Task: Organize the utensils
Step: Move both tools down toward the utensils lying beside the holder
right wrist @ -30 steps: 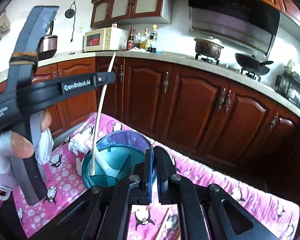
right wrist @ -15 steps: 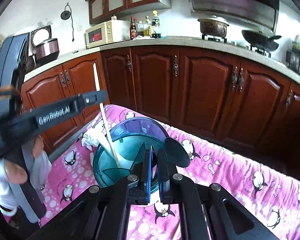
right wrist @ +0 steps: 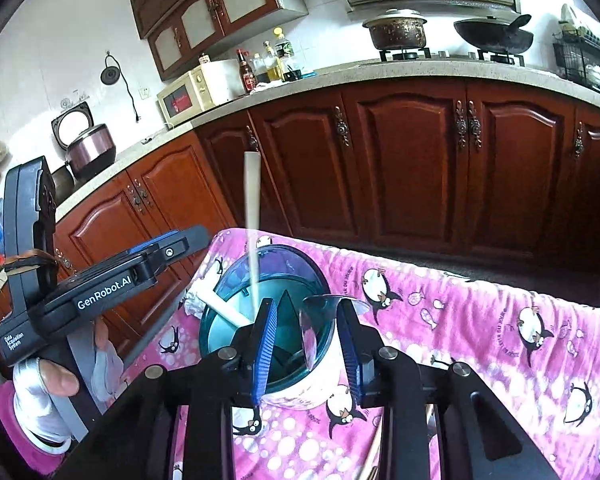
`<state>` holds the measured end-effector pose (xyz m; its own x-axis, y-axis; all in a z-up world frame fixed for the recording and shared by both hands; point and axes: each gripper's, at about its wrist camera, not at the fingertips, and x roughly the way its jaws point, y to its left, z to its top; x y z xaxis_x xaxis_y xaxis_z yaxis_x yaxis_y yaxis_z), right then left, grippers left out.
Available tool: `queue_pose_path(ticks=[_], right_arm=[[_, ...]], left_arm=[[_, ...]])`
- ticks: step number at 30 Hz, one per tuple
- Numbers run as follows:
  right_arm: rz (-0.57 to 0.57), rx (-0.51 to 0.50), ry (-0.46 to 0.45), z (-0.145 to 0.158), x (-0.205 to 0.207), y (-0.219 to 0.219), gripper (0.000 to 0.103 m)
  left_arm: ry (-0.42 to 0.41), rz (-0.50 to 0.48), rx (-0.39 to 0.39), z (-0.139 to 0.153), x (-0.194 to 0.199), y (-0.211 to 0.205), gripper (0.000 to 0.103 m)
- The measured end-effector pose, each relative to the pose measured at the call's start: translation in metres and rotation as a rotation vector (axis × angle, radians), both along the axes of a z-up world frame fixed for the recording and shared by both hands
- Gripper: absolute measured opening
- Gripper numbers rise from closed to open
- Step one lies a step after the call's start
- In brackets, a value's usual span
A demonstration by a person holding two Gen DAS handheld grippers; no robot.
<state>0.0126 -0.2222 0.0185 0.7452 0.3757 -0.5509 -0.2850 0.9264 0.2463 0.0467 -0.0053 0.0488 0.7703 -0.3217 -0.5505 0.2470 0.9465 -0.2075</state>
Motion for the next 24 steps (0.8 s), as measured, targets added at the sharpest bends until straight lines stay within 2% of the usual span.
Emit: queue_pose_path(ticks=[5, 16, 24], right_arm=[[-0.013, -0.002, -0.013, 0.006, -0.011, -0.007, 0.037], [-0.036, -0.019, -0.017, 0.014, -0.033, -0.011, 0.040], [-0.072, -0.050, -0.033, 0.021, -0.059, -0.027, 0.042]], left_arm=[[0.021, -0.006, 0.023, 0.004, -0.007, -0.005, 0.056], [0.064, -0.011, 0.075, 0.009, -0.033, -0.019, 0.059], [0.057, -0.033, 0.139, 0.013, -0.060, -0.037, 0.059]])
